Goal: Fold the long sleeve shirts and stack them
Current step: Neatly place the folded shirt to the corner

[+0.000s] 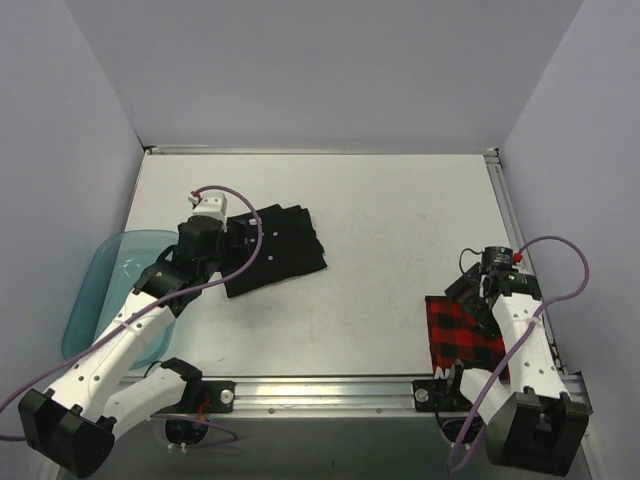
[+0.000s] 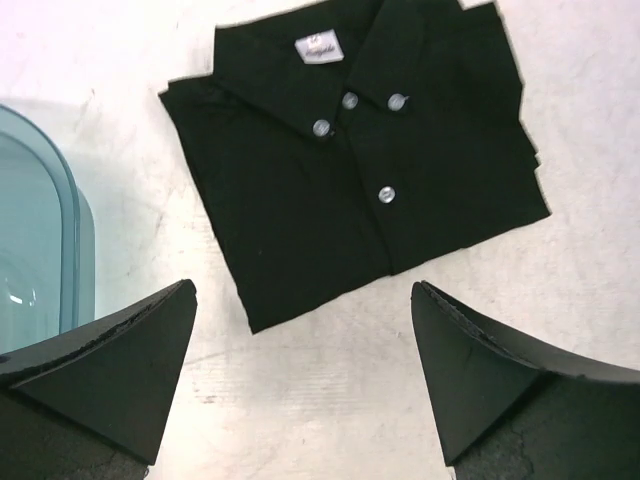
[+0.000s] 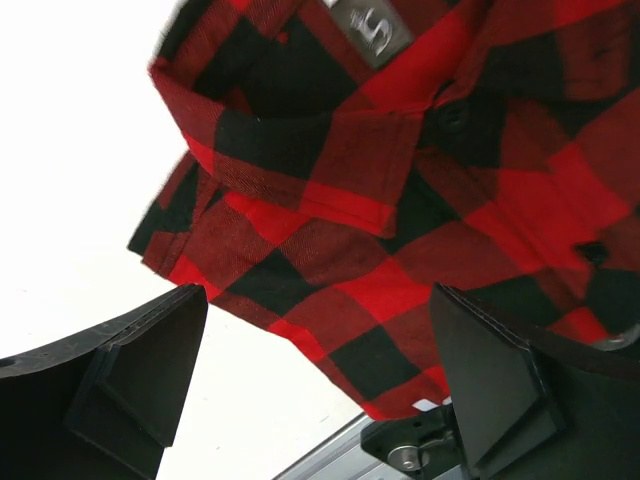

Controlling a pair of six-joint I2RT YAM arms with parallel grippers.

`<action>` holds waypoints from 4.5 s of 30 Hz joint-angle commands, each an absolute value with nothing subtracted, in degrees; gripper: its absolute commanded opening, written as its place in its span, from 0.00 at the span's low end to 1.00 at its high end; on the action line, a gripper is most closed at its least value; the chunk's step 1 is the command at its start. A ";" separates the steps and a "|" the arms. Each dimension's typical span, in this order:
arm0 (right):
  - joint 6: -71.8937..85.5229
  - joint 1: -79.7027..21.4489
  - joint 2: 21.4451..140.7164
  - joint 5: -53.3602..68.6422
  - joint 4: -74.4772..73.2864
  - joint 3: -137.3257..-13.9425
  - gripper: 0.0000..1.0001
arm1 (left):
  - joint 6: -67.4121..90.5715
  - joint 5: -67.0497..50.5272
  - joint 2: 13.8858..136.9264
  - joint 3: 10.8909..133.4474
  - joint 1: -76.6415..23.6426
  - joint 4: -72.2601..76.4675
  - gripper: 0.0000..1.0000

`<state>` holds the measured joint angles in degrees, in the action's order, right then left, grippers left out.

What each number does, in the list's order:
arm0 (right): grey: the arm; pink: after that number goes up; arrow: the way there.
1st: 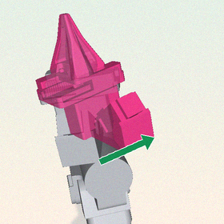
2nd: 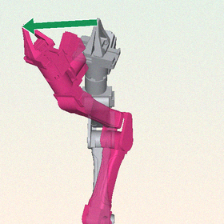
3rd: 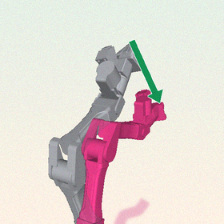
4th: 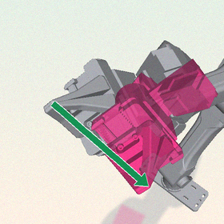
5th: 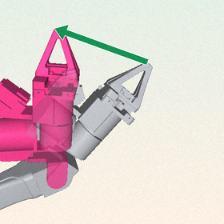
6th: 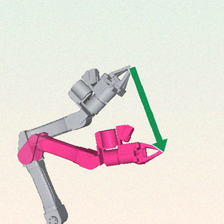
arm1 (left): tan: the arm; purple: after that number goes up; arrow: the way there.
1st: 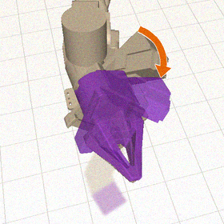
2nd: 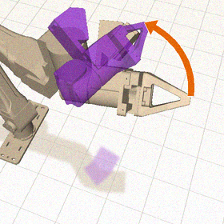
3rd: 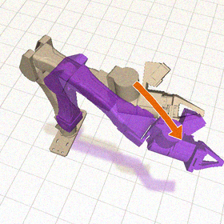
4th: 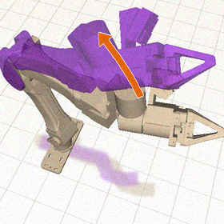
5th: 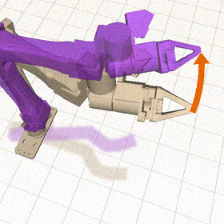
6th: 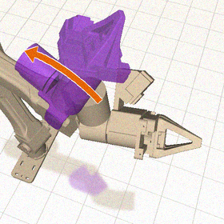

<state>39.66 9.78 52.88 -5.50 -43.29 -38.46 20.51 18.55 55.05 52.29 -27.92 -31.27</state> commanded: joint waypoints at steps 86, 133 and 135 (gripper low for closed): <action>25.84 -26.45 56.15 18.01 -18.38 -41.57 0.88 | 36.38 22.94 69.89 47.29 -53.54 -31.63 0.97; 4.83 -36.03 108.10 30.67 -3.25 -61.95 0.66 | 51.15 11.95 48.87 31.11 -26.63 -43.77 0.97; 4.40 -35.95 109.33 31.20 -4.30 -62.93 0.63 | 51.24 11.78 49.22 31.03 -26.46 -43.68 0.97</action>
